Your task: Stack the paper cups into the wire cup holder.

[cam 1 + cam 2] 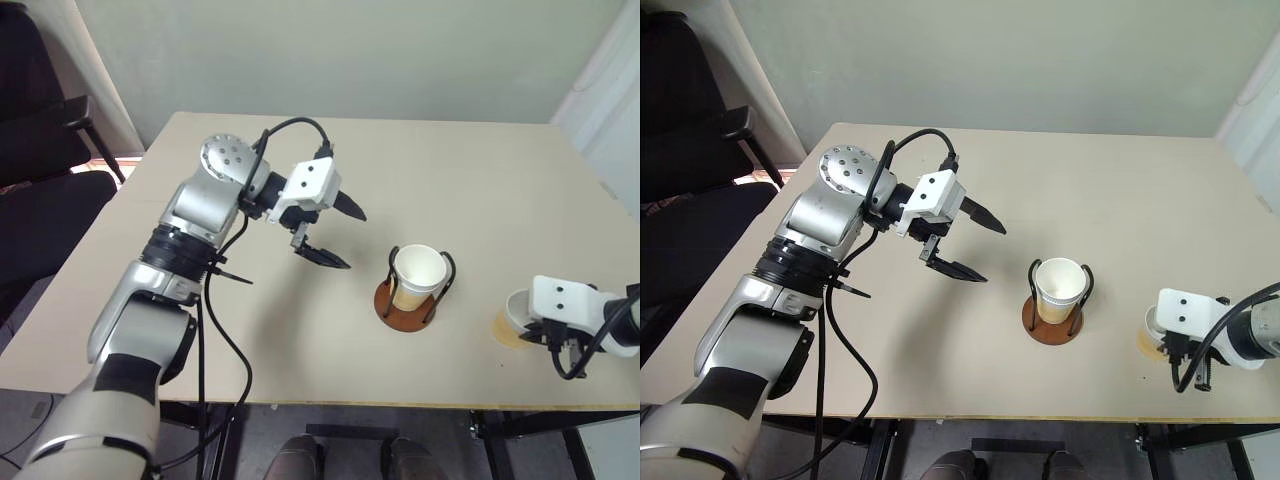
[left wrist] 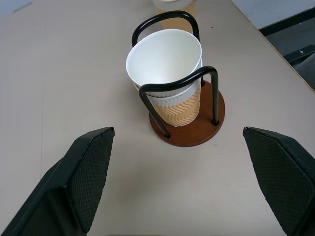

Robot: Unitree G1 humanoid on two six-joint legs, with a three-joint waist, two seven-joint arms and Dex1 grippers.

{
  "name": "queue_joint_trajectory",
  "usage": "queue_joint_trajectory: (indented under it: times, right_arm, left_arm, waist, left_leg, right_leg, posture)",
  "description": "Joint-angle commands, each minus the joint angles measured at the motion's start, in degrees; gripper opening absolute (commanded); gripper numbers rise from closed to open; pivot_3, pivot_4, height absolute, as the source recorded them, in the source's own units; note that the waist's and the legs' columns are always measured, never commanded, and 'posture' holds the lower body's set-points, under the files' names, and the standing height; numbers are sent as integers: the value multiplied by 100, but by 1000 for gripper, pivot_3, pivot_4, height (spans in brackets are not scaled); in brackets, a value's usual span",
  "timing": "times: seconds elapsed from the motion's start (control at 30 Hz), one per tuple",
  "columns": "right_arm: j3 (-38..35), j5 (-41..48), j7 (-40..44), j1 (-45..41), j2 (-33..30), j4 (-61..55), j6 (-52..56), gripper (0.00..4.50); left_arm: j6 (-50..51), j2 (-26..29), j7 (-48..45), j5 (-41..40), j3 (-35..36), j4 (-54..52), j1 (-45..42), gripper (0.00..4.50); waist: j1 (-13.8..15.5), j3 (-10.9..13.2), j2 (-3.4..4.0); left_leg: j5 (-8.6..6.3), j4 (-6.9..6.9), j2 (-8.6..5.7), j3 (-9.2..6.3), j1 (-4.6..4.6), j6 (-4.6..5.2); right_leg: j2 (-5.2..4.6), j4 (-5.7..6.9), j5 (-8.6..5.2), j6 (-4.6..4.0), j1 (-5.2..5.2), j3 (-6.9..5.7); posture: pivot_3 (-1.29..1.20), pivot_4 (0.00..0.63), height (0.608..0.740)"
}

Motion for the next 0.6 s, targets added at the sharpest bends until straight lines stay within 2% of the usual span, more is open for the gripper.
queue_joint_trajectory:
  times: [0.03,0.13,0.2,0.3,0.43,0.6]
  right_arm:
    - [-736,478,426,-644,-317,-102,197,34]
    - [-615,1244,615,-1856,-673,-91,425,34]
    - [-191,1753,662,-2864,-840,-93,481,34]
    - [613,1983,782,-4200,-726,-84,566,34]
    - [2029,1542,1128,-6019,130,3,773,34]
    - [3018,977,1345,-6686,936,177,782,34]
  left_arm:
    - [124,177,-183,-238,154,-315,-6,4500]
    - [221,369,-185,-535,8,-490,37,4500]
    - [222,457,-185,-649,-73,-529,53,4500]
    - [264,525,-185,-789,-140,-566,63,4500]
    - [264,481,-184,-643,-38,-524,142,4500]
    - [395,529,-107,-548,125,-643,282,4500]
  waist:
    - [-11,1,3]
    - [-57,0,9]
    - [-62,0,7]
    - [-67,2,5]
    - [-73,2,4]
    - [-86,2,4]
  left_leg:
    - [0,0,0,1,0,0]
    - [1,-3,0,12,-1,-1]
    - [4,-10,2,7,-2,-6]
    - [2,-9,8,-7,0,-10]
    - [0,-2,0,-8,-4,-6]
    - [2,-2,6,-28,-8,-6]
  right_leg:
    - [0,0,0,0,0,0]
    - [1,3,1,-3,-9,6]
    - [4,2,-2,-10,-12,3]
    - [11,-1,-8,-20,-9,-1]
    - [10,-1,-9,-18,-14,-6]
    - [2,5,-13,-27,-21,-11]
  posture:
    - [0,150,740]
    - [0,150,740]
    - [0,150,740]
    - [0,150,740]
    - [0,150,740]
    - [0,150,740]
